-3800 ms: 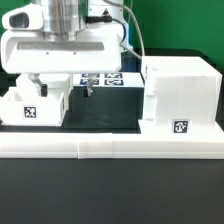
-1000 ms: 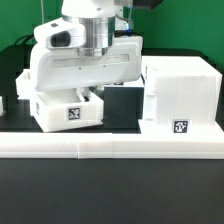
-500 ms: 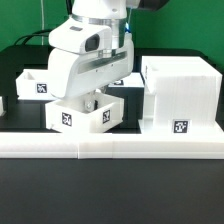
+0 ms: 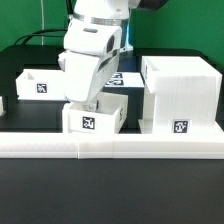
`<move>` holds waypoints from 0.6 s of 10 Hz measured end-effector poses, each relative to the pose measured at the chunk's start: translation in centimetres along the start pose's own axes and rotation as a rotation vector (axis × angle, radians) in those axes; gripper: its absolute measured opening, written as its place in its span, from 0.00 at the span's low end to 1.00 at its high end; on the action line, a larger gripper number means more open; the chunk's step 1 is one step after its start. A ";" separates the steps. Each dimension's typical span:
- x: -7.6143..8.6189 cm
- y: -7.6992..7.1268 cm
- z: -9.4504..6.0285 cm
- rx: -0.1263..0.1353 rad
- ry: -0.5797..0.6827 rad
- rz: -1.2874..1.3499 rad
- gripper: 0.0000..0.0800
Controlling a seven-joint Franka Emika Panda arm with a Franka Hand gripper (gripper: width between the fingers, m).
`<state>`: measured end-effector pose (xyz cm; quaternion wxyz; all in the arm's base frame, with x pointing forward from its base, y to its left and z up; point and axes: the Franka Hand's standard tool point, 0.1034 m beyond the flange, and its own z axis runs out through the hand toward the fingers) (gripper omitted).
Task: Assemble drawer
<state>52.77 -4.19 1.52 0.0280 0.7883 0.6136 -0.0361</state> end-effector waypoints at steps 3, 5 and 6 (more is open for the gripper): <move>-0.5 0.0 0.2 0.001 -0.015 -0.183 0.05; -0.2 0.1 0.2 0.015 -0.029 -0.290 0.05; 0.0 0.3 0.0 0.015 -0.028 -0.286 0.05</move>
Offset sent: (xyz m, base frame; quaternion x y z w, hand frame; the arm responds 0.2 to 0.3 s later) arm 0.0060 0.0064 -0.0084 0.0021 0.0096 -0.2259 0.9741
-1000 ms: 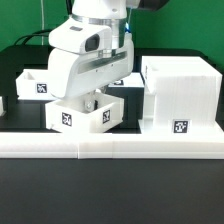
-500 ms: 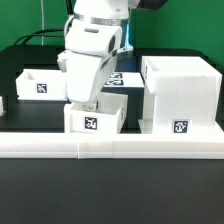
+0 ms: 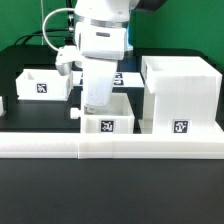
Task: Assemble drawer
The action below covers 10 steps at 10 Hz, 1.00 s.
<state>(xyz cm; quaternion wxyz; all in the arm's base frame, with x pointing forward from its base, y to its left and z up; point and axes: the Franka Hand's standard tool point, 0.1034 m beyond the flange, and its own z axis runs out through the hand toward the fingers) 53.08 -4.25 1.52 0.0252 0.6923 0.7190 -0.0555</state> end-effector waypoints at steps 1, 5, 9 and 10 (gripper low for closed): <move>-0.1 -0.1 0.1 0.003 0.000 0.002 0.05; 0.7 0.4 0.0 0.005 0.007 0.053 0.05; 0.9 1.2 0.1 -0.031 0.011 0.057 0.05; 0.9 1.3 0.1 -0.037 0.012 0.059 0.05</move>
Offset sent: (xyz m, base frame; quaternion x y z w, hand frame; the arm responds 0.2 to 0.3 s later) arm 0.0090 0.0186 -0.0028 -0.0008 0.0236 0.0543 0.9982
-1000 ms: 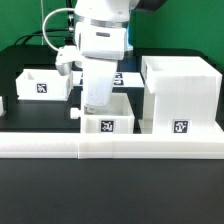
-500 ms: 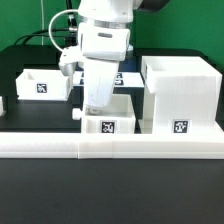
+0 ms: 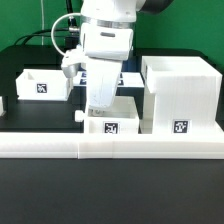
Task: Assemble drawer
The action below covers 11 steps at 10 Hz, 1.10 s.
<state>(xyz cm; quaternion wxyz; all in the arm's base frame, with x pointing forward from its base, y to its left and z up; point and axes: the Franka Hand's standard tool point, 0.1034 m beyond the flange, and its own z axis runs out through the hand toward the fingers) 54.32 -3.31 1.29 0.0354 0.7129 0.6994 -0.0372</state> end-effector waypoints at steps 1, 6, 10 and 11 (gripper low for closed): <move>0.2 0.1 0.1 -0.023 0.004 0.004 0.05; 0.6 0.5 0.0 -0.020 0.007 0.034 0.05; 1.2 1.1 0.1 -0.024 0.011 0.047 0.05; 1.2 1.0 0.2 -0.022 0.010 0.062 0.05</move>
Offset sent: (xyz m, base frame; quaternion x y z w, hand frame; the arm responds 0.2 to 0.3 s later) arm 0.0000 0.0000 0.0000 0.0000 0.0000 0.0000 1.0000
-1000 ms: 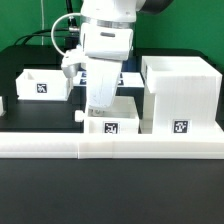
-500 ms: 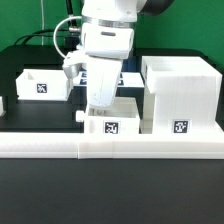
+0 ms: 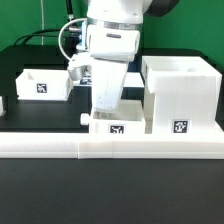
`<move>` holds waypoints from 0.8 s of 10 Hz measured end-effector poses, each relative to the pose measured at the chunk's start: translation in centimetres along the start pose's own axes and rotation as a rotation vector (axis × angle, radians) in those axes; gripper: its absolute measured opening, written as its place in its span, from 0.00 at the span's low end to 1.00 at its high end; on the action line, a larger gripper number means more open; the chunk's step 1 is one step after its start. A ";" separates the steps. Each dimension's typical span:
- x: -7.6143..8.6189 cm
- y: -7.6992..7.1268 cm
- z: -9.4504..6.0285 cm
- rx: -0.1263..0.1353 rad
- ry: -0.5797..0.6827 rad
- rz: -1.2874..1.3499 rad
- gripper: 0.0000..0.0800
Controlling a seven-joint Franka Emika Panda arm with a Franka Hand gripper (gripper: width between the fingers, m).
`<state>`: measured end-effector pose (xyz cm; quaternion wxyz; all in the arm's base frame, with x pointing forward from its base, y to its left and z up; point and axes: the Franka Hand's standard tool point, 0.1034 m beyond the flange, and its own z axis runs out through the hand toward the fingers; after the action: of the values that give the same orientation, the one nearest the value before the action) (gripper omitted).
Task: Assemble drawer
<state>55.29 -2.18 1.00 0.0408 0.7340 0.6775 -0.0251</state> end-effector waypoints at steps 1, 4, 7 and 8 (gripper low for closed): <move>-0.1 0.0 0.0 0.000 0.000 0.002 0.05; 0.1 -0.2 0.1 0.004 0.000 -0.001 0.05; 0.1 -0.2 0.0 0.026 -0.024 -0.053 0.05; 0.1 -0.2 -0.2 0.032 -0.030 -0.059 0.05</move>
Offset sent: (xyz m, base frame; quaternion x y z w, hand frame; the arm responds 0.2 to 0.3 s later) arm -0.0094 0.0064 -0.0006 -0.0074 -0.0047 -0.0259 0.9996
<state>55.06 -2.07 1.18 0.0383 0.7136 0.6978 -0.0483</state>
